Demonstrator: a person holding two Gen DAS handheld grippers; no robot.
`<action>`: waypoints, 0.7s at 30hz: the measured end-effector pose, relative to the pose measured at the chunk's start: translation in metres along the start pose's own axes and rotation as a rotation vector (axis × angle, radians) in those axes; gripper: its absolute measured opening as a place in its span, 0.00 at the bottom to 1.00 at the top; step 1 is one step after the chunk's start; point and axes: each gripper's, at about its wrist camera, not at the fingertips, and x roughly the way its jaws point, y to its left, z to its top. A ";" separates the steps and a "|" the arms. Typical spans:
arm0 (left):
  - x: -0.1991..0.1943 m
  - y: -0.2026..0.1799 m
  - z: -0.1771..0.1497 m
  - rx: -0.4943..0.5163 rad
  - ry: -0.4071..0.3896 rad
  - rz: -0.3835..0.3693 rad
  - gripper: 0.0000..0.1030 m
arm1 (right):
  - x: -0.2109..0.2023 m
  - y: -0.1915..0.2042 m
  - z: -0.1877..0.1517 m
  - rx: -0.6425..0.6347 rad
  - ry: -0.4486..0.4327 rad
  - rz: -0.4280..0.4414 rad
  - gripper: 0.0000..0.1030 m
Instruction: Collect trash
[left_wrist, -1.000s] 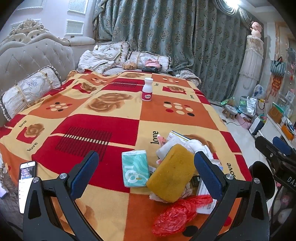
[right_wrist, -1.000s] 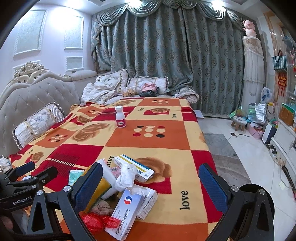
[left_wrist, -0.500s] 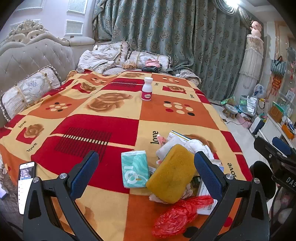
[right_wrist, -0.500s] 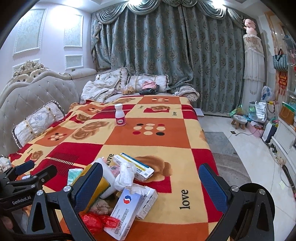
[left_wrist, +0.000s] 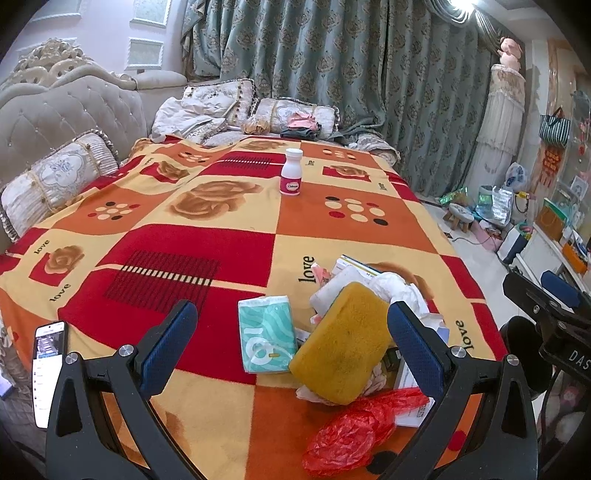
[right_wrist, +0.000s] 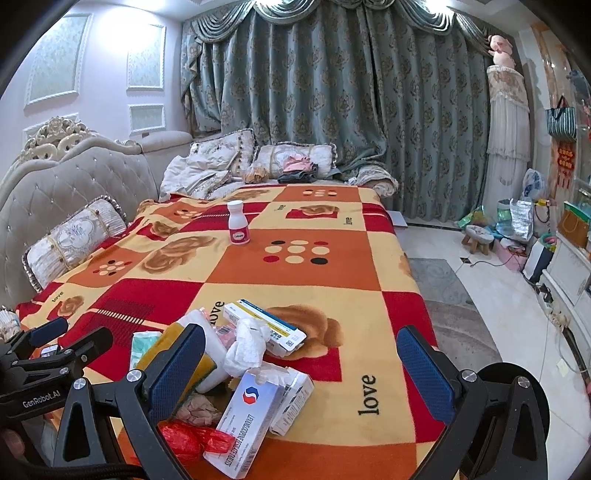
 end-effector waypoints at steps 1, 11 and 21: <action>0.001 0.000 -0.001 0.001 0.003 -0.001 0.99 | 0.001 0.000 -0.001 0.000 0.004 0.000 1.00; 0.008 0.001 -0.002 -0.006 0.022 -0.008 0.99 | 0.008 -0.003 -0.005 -0.006 0.027 -0.009 1.00; 0.011 0.002 -0.003 -0.007 0.040 -0.010 0.99 | 0.016 -0.004 -0.009 -0.010 0.058 -0.005 1.00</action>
